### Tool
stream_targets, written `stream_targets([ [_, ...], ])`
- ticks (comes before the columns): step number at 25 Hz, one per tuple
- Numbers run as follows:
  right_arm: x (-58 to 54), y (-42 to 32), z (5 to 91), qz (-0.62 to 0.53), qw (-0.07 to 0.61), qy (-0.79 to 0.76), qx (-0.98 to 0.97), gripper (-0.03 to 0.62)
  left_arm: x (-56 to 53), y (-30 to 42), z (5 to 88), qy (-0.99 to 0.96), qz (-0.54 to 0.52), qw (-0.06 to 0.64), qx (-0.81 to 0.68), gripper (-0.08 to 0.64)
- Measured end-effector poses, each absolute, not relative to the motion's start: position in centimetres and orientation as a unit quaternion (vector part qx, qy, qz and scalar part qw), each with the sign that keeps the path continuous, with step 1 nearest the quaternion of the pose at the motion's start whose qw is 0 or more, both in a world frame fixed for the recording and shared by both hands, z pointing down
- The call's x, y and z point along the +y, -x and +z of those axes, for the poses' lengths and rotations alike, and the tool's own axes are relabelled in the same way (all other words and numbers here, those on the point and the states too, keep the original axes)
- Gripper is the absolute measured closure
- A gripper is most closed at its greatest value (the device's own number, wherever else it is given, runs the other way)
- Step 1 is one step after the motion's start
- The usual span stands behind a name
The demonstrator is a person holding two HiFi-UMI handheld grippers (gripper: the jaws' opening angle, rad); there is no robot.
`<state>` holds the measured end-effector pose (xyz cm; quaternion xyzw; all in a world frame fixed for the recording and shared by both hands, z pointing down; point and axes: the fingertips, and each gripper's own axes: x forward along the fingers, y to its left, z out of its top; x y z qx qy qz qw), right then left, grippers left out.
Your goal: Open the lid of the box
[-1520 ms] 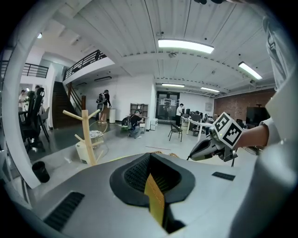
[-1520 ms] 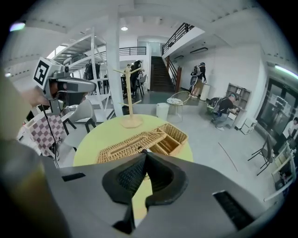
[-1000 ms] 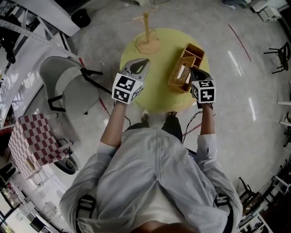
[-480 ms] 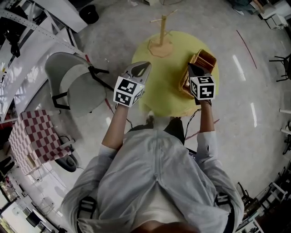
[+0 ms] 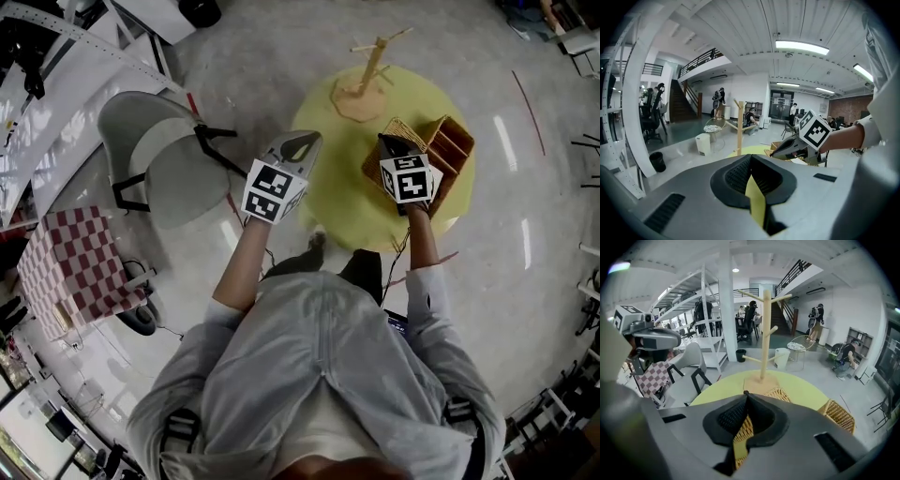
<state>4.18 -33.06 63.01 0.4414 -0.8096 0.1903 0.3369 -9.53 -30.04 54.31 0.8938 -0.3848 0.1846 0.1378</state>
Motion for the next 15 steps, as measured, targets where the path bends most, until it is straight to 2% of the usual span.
stream_targets([
  [15, -34.1, -2.6, 71.4, 0.213, 0.437, -0.411, -0.771, 0.568, -30.2, 11.5, 58.3, -0.881, 0.218, 0.157, -0.389, 0.531],
])
